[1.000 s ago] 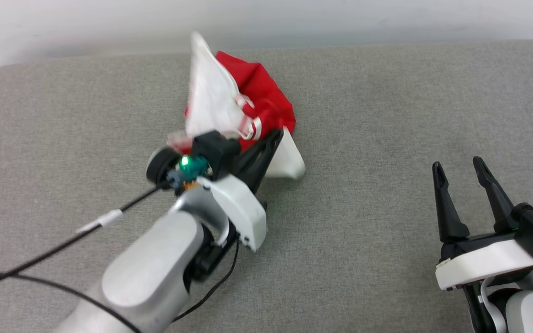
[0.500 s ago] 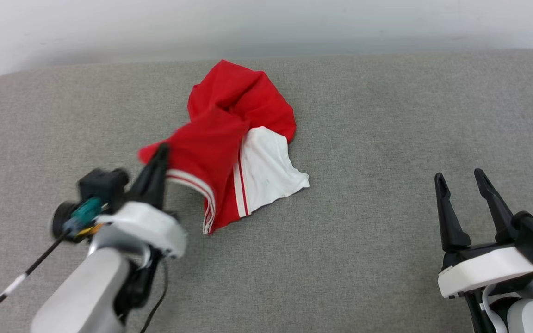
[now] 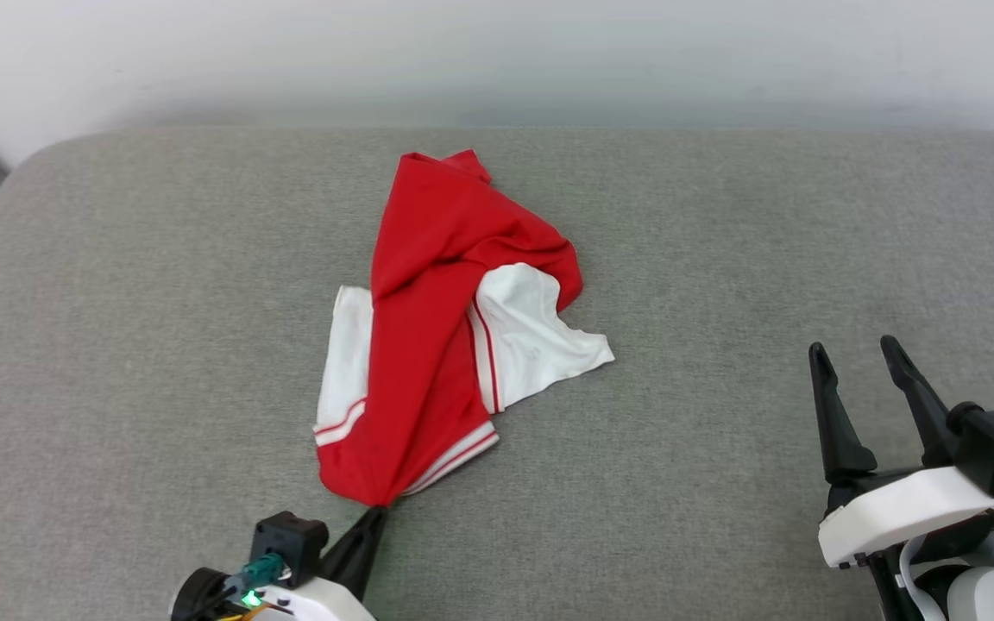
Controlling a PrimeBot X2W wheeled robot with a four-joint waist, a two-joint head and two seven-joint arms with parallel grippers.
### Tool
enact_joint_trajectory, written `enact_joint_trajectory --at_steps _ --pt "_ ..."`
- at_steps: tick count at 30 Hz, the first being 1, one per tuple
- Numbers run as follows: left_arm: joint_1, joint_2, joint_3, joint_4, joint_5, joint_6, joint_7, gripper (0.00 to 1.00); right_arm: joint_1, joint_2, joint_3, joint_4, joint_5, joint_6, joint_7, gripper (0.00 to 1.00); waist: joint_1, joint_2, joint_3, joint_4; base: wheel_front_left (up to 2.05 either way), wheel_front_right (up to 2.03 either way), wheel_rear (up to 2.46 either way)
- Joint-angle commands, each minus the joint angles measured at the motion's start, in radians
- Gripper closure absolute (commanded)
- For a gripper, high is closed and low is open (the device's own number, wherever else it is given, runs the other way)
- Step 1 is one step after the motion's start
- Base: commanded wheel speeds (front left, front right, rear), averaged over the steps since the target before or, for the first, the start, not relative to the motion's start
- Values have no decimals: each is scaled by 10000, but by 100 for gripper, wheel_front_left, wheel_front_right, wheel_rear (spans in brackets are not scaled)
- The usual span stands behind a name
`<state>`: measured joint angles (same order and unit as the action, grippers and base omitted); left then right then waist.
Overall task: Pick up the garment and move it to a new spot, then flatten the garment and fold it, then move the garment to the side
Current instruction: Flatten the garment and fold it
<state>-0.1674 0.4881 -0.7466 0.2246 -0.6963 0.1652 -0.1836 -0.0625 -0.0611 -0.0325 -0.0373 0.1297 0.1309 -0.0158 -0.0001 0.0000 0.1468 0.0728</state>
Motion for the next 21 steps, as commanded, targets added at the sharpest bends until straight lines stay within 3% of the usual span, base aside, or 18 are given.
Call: enact_joint_trajectory --at_steps 1,3,5,8,12,16,21 --pt "-8 -52 -6 17 33 -47 -23 100 91 -10 -12 20 -12 -3 10 0 1 0 -44 87 0 0 0" --pt "-114 -214 -104 192 8 -198 -111 100 96 -60 5 55 -24 -3 147 0 1 0 -106 231 0 0 0" --pt "-282 -345 -45 264 66 -257 -289 0 55 -185 156 6 -17 -3 262 0 1 0 -174 392 0 0 0" --pt "-470 -291 185 237 285 -200 -578 0 -159 -447 466 -136 93 -3 572 0 1 0 -271 663 0 0 0" --pt "-619 -182 880 -456 707 -16 -797 0 -616 -1108 1294 -161 284 -3 1820 0 1 0 -325 1036 0 0 0" --pt "-406 -182 1953 -1594 1747 36 -828 0 -1542 -1603 2384 113 1013 -3 3810 0 1 0 -216 1344 0 0 0" --pt "109 -647 2907 -2431 2812 -156 -826 0 -3380 -1986 3537 1094 1667 -3 6541 0 1 0 142 1656 0 0 0"
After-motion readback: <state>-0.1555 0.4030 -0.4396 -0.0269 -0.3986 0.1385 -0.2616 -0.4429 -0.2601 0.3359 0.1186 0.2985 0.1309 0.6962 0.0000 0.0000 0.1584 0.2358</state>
